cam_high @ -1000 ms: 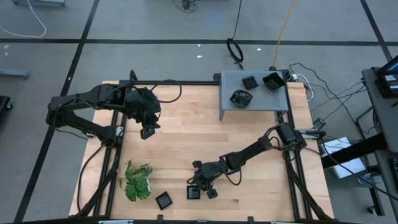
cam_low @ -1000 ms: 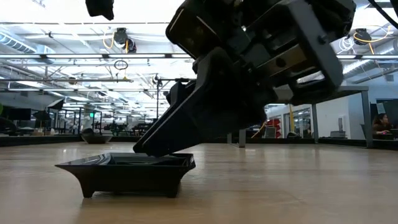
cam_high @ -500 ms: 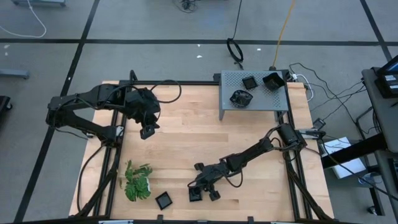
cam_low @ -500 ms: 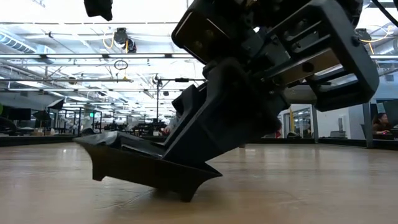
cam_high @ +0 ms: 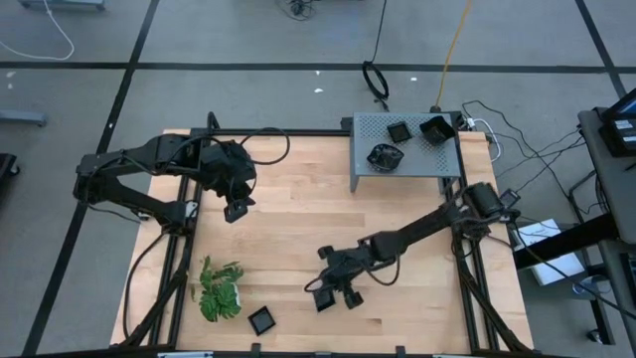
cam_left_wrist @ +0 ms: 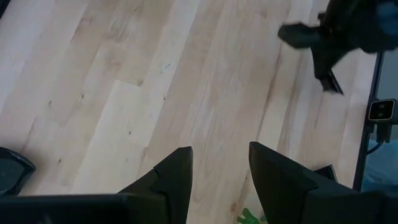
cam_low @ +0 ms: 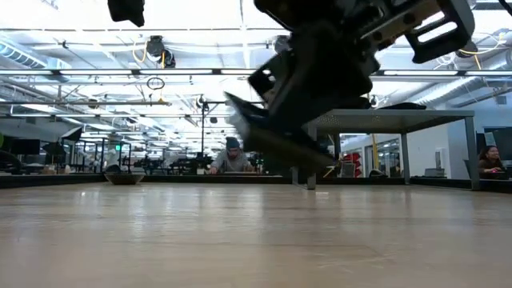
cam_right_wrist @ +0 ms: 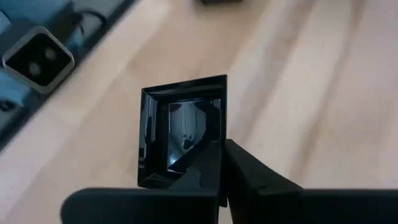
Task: Pick & Place Mini shaped plates
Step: Stack the square plate on top of the other square plates
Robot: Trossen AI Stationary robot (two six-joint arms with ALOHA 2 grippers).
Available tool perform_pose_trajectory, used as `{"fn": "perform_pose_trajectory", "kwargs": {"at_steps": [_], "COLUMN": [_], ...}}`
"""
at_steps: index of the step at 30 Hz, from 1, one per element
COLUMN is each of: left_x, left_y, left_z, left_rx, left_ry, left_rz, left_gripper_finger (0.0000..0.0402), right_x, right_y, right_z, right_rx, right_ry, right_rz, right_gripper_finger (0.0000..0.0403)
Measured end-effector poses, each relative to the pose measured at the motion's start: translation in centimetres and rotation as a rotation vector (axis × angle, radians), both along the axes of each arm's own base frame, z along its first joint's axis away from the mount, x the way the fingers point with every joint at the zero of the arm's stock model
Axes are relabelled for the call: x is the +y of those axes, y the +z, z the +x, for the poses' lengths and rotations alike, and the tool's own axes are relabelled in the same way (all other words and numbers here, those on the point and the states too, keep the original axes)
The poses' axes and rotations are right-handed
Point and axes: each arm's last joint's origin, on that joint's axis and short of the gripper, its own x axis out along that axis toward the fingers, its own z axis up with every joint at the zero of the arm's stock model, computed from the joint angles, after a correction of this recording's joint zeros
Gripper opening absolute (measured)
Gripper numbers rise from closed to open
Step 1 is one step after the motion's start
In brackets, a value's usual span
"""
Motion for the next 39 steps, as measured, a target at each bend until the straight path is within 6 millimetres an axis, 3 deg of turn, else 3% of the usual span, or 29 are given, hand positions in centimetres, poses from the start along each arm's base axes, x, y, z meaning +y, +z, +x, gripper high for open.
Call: {"fn": "perform_pose_trajectory", "kwargs": {"at_steps": [8,14,19,30,39], "left_x": [0.0,0.1,0.4,0.8,1.5], "left_y": [0.0,0.0,0.0,0.7,1.8], "left_z": [0.0,0.0,0.0,0.8,1.8], "left_rx": [0.0,-0.001,0.002,-0.099,-0.244], "left_ry": [0.0,0.0,0.05,0.16,0.277], "left_rz": [0.001,0.034,0.115,0.209,0.336], "left_gripper_finger": [0.0161,0.0161,0.0161,0.0161,0.0161], "right_x": [-4.7,-9.1,-13.1,-21.9,-26.7], "right_y": [5.0,9.8,12.4,16.7,17.5], "right_z": [-2.5,-5.1,-7.4,-12.9,-18.2], "right_rx": [0.058,0.008,-0.007,-0.093,-0.003], "right_ry": [-0.177,-0.361,-0.49,-0.838,-1.212], "right_rz": [-0.15,-0.216,-0.269,-0.332,-0.229], "right_gripper_finger": [0.0001,0.0001,0.0001,0.0,0.0]}}
